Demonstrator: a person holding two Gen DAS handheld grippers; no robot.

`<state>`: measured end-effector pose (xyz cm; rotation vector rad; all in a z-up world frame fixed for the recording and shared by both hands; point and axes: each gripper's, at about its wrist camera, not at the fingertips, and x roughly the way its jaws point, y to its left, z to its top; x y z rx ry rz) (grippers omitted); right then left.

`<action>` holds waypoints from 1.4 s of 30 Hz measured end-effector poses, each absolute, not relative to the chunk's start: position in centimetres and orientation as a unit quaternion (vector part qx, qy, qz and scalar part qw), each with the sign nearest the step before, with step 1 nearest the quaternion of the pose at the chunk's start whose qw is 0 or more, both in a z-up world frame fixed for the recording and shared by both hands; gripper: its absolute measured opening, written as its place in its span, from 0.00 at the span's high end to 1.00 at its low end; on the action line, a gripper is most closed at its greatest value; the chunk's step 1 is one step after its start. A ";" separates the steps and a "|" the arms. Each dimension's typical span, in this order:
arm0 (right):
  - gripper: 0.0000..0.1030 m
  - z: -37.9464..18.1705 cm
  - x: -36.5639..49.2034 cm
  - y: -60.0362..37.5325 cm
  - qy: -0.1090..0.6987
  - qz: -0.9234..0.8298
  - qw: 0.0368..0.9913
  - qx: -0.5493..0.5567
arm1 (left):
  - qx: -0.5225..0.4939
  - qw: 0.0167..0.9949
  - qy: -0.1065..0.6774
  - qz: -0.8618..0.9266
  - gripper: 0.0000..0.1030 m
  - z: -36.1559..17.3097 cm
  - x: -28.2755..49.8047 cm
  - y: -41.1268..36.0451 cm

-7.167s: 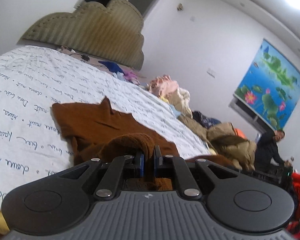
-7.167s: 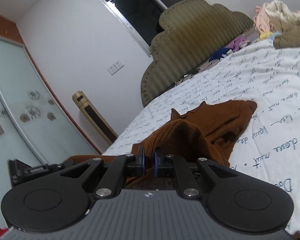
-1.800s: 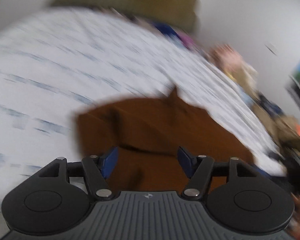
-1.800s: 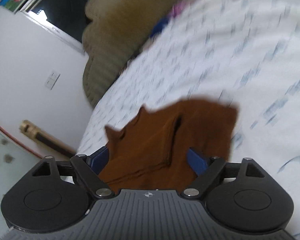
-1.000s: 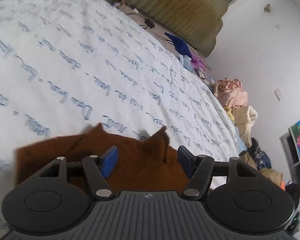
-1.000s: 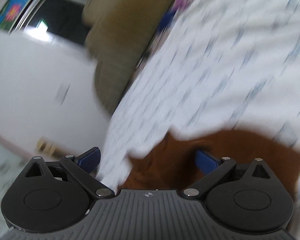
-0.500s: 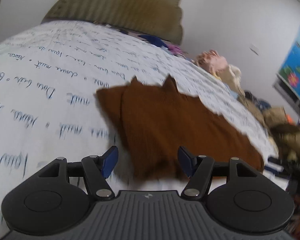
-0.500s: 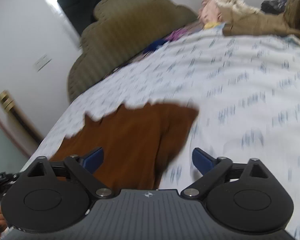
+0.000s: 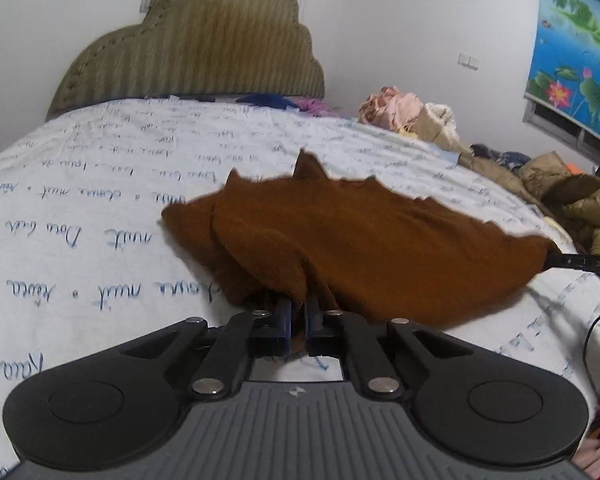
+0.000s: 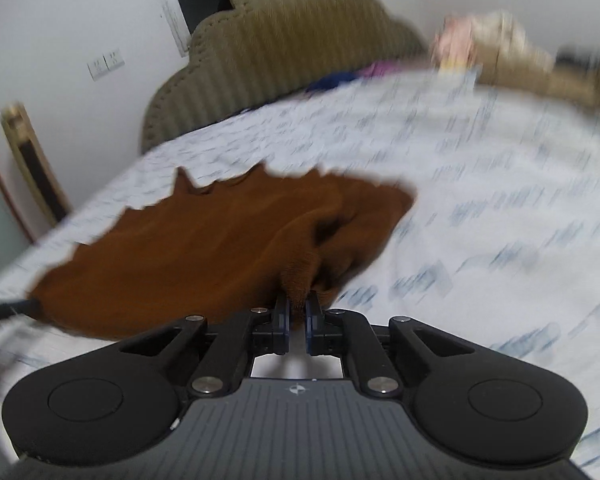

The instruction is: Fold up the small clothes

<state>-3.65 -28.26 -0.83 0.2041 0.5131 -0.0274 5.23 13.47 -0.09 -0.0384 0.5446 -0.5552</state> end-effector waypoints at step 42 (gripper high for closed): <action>0.28 -2.0 2.0 -28.0 0.295 -0.029 0.951 0.087 | 0.055 0.950 0.263 -0.162 0.83 1.8 10.2 6.3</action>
